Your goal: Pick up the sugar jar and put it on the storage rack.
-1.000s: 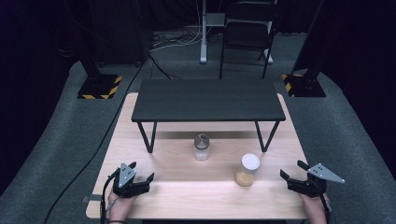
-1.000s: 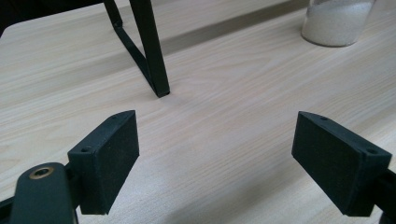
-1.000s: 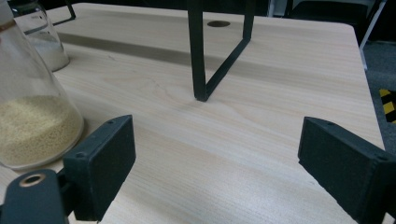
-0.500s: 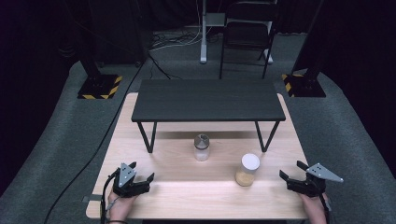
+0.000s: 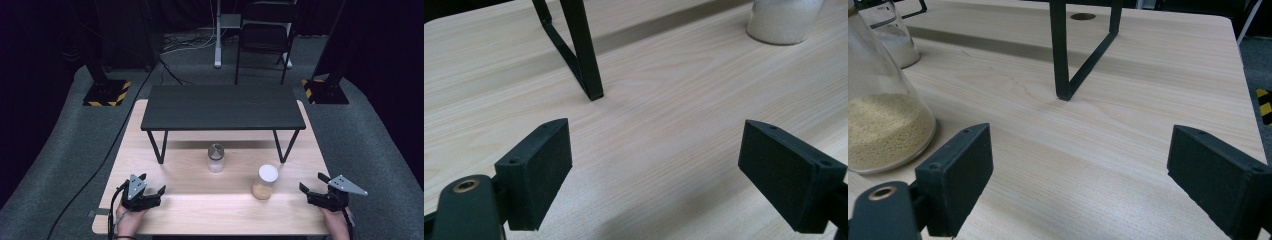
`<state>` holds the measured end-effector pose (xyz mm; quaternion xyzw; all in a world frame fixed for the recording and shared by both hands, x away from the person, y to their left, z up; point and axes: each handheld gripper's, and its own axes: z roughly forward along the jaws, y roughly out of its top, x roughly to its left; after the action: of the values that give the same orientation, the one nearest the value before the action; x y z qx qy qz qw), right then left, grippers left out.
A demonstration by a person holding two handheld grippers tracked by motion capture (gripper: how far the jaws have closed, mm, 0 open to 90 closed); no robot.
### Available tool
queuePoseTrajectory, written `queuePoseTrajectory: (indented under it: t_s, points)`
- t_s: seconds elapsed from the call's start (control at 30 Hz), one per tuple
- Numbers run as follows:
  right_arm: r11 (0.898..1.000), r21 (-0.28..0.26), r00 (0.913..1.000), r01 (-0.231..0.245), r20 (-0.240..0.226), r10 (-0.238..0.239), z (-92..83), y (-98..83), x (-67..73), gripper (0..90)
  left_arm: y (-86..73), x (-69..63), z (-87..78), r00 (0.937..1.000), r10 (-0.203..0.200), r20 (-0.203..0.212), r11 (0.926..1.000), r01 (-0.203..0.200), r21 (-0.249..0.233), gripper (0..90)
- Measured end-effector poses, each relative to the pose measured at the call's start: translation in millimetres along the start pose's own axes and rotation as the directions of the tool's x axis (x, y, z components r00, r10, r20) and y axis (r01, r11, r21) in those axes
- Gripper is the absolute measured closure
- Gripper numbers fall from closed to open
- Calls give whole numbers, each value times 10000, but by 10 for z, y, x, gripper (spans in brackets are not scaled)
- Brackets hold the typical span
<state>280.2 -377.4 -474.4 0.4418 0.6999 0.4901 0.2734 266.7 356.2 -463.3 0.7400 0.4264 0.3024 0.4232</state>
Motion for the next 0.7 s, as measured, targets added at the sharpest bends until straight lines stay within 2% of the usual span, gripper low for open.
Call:
queuePoseTrajectory:
  t_s: [0.43,0.5,0.53,0.7]
  points:
    - [10000,57,10000,48,-37,-48,5,6,2,99,26,-5,18,9999,60,109,9999,-61,105,130]
    - [10000,72,10000,46,-36,-46,7,7,2,99,24,-6,16,9999,-31,128,10000,30,85,130]
    - [10000,78,10000,53,-33,-53,7,8,3,99,18,2,19,9996,-162,221,9999,161,37,131]
    - [9999,119,9999,89,-56,-89,19,16,2,99,11,8,31,9987,-202,474,9997,209,-149,133]
